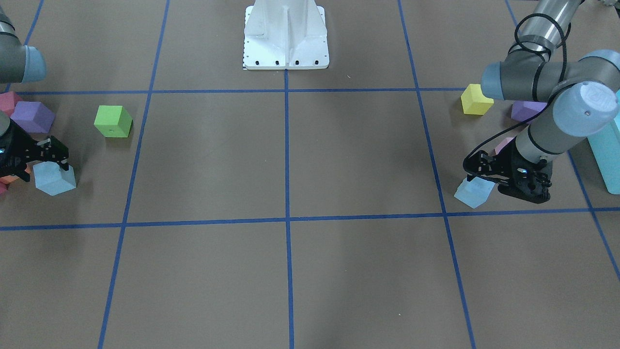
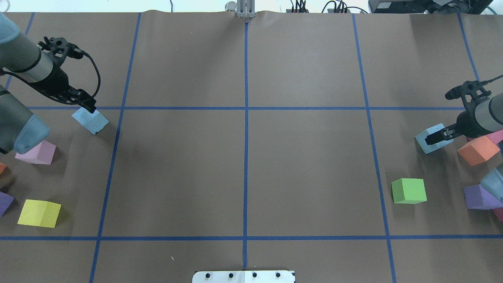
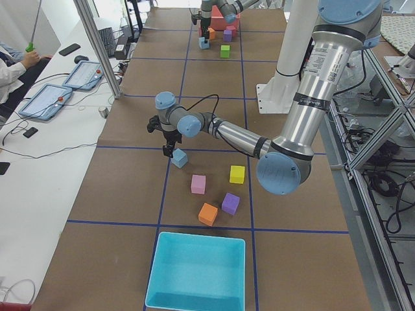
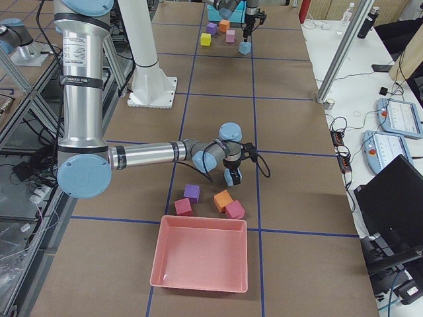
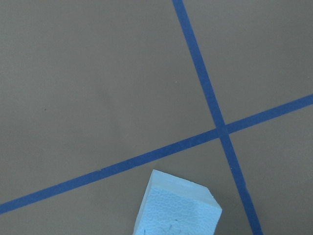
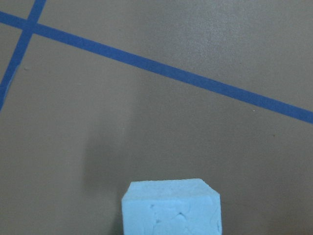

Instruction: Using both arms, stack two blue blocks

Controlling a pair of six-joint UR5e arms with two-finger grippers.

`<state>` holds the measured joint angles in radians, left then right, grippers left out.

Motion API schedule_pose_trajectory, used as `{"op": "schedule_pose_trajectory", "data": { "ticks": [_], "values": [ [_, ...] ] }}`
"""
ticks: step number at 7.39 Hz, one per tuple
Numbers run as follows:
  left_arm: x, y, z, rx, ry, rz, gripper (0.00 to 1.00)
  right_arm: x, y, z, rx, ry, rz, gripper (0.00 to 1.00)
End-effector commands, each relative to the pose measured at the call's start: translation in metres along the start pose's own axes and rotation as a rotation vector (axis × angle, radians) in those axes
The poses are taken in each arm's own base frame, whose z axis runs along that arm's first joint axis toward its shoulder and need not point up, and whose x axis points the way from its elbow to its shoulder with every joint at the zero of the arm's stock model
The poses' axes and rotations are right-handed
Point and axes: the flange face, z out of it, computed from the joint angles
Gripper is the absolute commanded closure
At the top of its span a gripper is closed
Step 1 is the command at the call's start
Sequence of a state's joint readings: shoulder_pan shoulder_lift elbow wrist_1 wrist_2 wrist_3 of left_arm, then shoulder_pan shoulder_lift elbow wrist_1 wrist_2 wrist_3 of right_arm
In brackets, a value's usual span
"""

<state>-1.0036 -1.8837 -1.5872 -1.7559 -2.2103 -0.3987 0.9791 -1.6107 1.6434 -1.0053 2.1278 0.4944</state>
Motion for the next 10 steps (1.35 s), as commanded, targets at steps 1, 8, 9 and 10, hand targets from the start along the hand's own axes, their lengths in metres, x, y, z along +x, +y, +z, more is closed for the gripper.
{"op": "schedule_pose_trajectory", "data": {
  "ticks": [1, 8, 9, 10],
  "values": [
    [0.002, -0.002, 0.000, -0.001, 0.001, 0.003, 0.01, -0.003, -0.003, 0.002, 0.004, -0.004, -0.007, 0.17],
    [0.002, -0.005, 0.018, -0.027, -0.004, -0.001, 0.01, -0.015, -0.015, 0.007, 0.007, -0.010, -0.025, 0.36],
    [0.009, -0.003, 0.029, -0.044, -0.002, 0.007, 0.01, -0.025, -0.026, 0.001, 0.018, -0.027, -0.035, 0.36],
    [0.009, -0.005, 0.032, -0.045, -0.007, 0.008, 0.01, -0.028, -0.029, -0.001, 0.020, -0.030, -0.036, 0.36]
  ]
}}
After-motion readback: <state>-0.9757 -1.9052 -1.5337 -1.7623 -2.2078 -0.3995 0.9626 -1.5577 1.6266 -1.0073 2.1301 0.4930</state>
